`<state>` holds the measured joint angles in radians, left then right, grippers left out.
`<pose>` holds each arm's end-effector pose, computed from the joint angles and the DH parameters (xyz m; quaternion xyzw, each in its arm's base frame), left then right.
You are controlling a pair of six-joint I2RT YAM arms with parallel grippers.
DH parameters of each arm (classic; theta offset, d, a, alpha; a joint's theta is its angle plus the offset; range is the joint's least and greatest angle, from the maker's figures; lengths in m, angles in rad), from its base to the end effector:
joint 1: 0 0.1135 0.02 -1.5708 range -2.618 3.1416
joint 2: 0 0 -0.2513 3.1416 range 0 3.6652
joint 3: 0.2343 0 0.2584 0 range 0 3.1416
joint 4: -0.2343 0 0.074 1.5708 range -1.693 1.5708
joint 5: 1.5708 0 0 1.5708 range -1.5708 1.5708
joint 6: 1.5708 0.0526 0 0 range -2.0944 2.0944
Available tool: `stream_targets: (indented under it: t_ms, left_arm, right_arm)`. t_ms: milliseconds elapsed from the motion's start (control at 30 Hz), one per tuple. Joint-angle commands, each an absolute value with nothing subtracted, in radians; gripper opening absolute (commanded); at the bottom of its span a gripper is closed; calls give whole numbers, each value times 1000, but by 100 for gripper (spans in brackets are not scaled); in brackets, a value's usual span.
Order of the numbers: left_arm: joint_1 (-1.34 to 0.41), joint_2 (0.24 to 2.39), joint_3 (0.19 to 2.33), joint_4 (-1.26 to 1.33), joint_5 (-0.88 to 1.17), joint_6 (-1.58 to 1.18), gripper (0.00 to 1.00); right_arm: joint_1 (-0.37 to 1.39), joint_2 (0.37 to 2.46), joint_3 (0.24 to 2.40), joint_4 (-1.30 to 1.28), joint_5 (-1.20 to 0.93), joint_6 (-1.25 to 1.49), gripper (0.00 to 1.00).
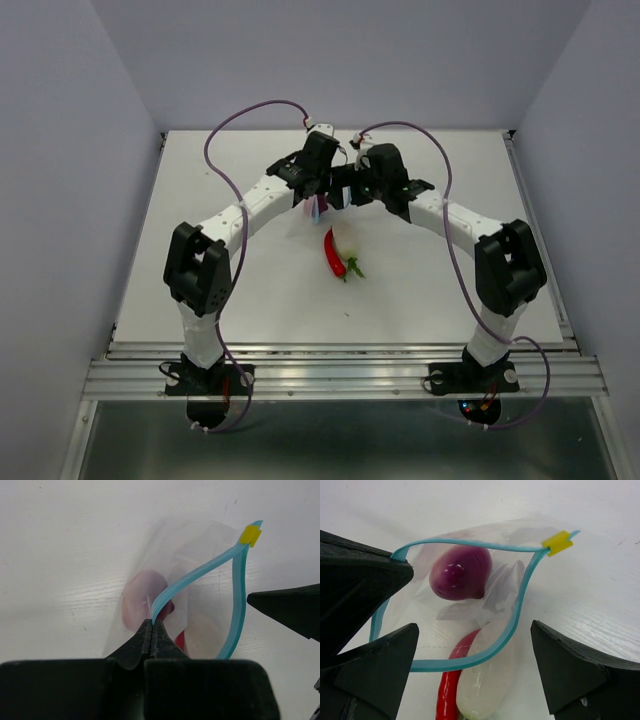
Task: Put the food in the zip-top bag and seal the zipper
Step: Place the food into the zip-top bag, then pick up the food from the basket with the right arm
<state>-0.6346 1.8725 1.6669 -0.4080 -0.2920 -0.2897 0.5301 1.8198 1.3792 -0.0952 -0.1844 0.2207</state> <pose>0.3751 -0.2574 0.2892 0.0847 0.8767 -0.0876 0.4654 0.3773 0.2323 0.2399 -0.1783 0.8480 0.2551 0.4290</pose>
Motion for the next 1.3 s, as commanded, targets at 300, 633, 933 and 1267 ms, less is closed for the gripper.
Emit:
stream_targets:
  t_ms: [300, 633, 933, 1267]
  left_arm:
    - [-600, 1784, 1663, -368, -281, -288, 0]
    - [-583, 1717, 1540, -295, -270, -272, 0]
    - [-581, 1724, 1523, -298, -281, -265, 0]
    - [-581, 1740, 1528, -310, -285, -278, 0]
  right_arm:
    - [543, 1503, 1151, -133, -167, 270, 100]
    - [552, 1468, 962, -224, -106, 341, 100]
    - [606, 1627, 1037, -149, -74, 327, 100]
    - [637, 1759, 1138, -124, 75, 347, 98]
